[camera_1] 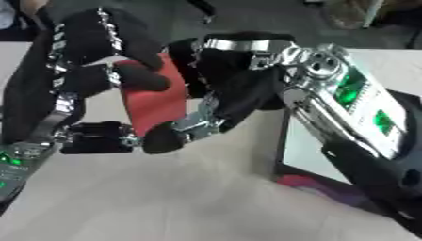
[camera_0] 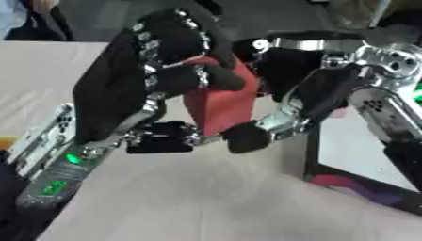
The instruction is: Pick up the objects with one hand, pass them to the other hand, and then place them into the box on the other side of the table.
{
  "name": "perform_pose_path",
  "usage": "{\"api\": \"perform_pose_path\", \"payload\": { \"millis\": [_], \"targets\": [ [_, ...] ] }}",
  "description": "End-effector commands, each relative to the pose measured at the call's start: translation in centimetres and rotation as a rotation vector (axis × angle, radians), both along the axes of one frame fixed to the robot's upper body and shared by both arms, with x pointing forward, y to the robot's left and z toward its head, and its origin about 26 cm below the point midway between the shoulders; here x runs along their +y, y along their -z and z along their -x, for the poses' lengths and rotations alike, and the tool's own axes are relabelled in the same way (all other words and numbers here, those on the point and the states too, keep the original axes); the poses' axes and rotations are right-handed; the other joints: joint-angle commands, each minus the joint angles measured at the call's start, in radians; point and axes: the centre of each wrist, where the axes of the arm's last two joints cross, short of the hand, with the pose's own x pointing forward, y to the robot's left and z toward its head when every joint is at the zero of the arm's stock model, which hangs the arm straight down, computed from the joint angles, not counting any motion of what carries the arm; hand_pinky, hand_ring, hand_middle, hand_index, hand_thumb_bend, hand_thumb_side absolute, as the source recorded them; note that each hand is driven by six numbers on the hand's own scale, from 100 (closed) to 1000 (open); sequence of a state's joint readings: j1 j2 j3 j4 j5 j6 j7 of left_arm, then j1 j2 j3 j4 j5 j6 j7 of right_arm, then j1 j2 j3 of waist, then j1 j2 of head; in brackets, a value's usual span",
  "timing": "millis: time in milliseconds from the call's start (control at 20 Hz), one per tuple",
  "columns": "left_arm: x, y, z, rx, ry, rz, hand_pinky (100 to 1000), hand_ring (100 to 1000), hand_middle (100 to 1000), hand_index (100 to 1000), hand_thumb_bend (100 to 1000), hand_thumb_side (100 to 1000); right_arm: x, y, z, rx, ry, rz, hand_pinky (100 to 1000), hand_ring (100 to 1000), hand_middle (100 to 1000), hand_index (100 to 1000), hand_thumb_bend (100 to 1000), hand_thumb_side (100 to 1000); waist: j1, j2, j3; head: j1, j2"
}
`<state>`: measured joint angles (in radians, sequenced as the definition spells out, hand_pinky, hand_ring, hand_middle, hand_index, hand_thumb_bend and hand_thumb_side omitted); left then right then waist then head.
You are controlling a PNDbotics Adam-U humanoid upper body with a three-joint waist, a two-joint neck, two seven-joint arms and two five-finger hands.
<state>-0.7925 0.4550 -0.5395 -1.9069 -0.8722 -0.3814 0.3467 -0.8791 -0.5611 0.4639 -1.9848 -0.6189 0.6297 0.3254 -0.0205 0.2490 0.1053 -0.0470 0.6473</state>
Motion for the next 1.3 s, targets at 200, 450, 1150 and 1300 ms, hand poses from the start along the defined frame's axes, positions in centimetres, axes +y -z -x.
{"api": "perform_pose_path", "payload": {
  "millis": [200, 450, 1150, 1300],
  "targets": [
    [-0.19, -0.71, 0.33, -0.025, 0.013, 0.004, 690, 620, 538, 515, 374, 100, -0.28, -0.80, 0.38, -0.003, 0.007, -0.026, 894, 876, 703, 793, 601, 180, -0.012, -0.001, -0.001, -0.002, -0.013],
    [-0.23, -0.61, 0.32, -0.022, 0.018, 0.000, 691, 620, 538, 515, 370, 100, -0.27, -0.79, 0.38, 0.020, 0.012, -0.037, 892, 864, 682, 776, 545, 198, -0.012, -0.001, -0.001, -0.002, -0.013],
    [-0.44, -0.71, 0.42, -0.029, 0.030, 0.004, 696, 625, 544, 519, 383, 100, -0.10, -0.72, 0.42, 0.040, 0.003, -0.059, 875, 805, 527, 635, 367, 100, -0.013, -0.005, -0.001, 0.008, -0.028],
    [-0.44, -0.70, 0.41, -0.030, 0.027, 0.004, 699, 629, 551, 529, 417, 100, -0.11, -0.71, 0.42, 0.042, 0.004, -0.057, 869, 789, 498, 603, 375, 100, -0.014, -0.006, -0.001, 0.010, -0.030]
  ]
}}
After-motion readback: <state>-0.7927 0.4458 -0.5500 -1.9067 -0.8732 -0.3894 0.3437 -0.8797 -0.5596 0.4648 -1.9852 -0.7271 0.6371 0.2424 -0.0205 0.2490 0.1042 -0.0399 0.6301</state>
